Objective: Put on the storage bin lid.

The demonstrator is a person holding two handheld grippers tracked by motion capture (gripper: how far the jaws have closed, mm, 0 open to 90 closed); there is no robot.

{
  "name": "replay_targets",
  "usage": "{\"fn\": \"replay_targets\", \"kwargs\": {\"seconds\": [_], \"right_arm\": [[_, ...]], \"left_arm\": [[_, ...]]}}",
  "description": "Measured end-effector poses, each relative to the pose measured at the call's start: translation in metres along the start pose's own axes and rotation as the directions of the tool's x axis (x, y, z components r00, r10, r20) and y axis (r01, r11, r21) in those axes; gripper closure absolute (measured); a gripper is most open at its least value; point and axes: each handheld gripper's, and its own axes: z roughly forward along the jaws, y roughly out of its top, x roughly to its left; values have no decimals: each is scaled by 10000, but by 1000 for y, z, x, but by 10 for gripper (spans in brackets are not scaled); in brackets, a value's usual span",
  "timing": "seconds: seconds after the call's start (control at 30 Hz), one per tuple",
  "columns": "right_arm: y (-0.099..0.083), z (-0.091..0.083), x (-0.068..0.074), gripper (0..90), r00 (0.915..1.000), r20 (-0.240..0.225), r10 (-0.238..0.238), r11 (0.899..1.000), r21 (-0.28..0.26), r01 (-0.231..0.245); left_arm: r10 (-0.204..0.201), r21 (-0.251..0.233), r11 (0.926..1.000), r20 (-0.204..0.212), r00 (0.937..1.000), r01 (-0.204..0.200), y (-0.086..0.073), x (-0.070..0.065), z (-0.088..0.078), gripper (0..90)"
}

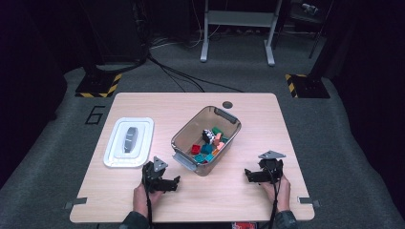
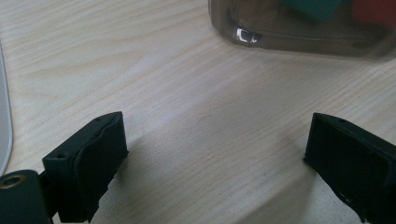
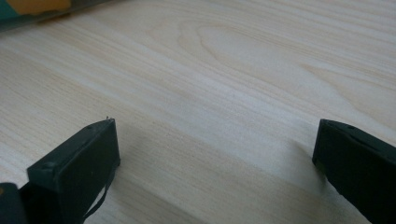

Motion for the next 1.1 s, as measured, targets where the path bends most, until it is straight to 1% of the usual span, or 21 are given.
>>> {"fn": "replay_targets", "kwargs": {"seconds": [0.03,0.07,0.1,0.13,0.17,0.2,0.3,0.33,0.37,0.43,0.47,0.53,0.6,0.63,0.67,0.7,0.77,0.83,0.87,0.9,1.1], "right_arm": [[-1,0,-1,0,10000,2,-83,10000,-49,83],[-2,0,0,0,10000,-6,57,9999,-102,-57],[-1,0,0,0,10000,-13,26,10000,-96,-26],[-2,0,0,0,10000,-23,48,9999,-97,-48],[-2,0,0,0,10000,48,-51,9999,-139,51],[-3,-1,2,0,9996,142,244,9996,-141,-242],[-4,-1,3,0,9995,164,274,9995,-150,-272],[-4,-2,3,0,9993,192,313,9994,-151,-310],[-5,-2,3,0,9995,208,247,9996,-117,-245],[-6,-4,0,0,9999,-122,25,9999,-133,-26],[-7,-4,-2,0,9996,-202,-206,9997,-108,204],[-7,-5,-2,0,9998,-162,-137,9999,-104,135],[-6,-5,-2,0,9996,-208,-193,9998,-110,191],[-6,-5,-2,0,9994,-318,-137,9999,-34,136],[-6,-4,-3,0,9990,-363,-277,9996,-61,275],[-6,-4,-3,0,9989,-385,-284,9996,-55,282],[-6,-4,-4,0,9987,-382,-325,9995,-75,322],[-6,-4,-4,0,9988,-383,-315,9995,-66,313],[-6,-4,-4,0,9988,-383,-315,9995,-66,313],[-6,-4,-3,0,9988,-385,-301,9995,-62,299],[-6,-4,-4,0,9986,-404,-338,9994,-74,336]], "left_arm": [[7,0,10000,-4,10000,-7,0,0,0,53],[19,39,10000,47,10000,-19,0,0,0,53],[37,103,9999,82,10000,-38,0,1,-1,53],[-11,-9,10000,20,10000,11,0,0,0,53],[-5,32,10000,46,10000,5,0,0,0,53],[-28,-15,10000,19,10000,28,0,0,0,53],[26,46,10000,140,9999,-27,-1,1,-2,53],[137,94,9999,100,9999,-138,-1,3,-3,53],[73,240,9997,84,9999,-75,-1,4,-4,53],[178,453,9988,-54,9998,-175,0,6,-6,42],[200,392,9990,-116,9997,-196,1,8,-7,43],[149,300,9994,20,9999,-149,4,13,-12,51],[31,195,9998,-58,10000,-30,6,16,-15,52],[-218,41,9998,-32,9998,218,10,23,-20,51],[-329,-35,9995,-76,9994,329,12,28,-23,52],[-317,10,9995,-115,9994,317,14,32,-25,55],[-511,-59,9987,-229,9984,510,18,40,-27,54],[-480,96,9988,-377,9981,484,22,50,-30,45],[-480,96,9988,-377,9981,484,22,50,-30,42],[-806,-68,9967,-497,9955,804,25,57,-32,42],[-1267,-299,9918,-1041,9865,1242,36,84,-38,41]]}}
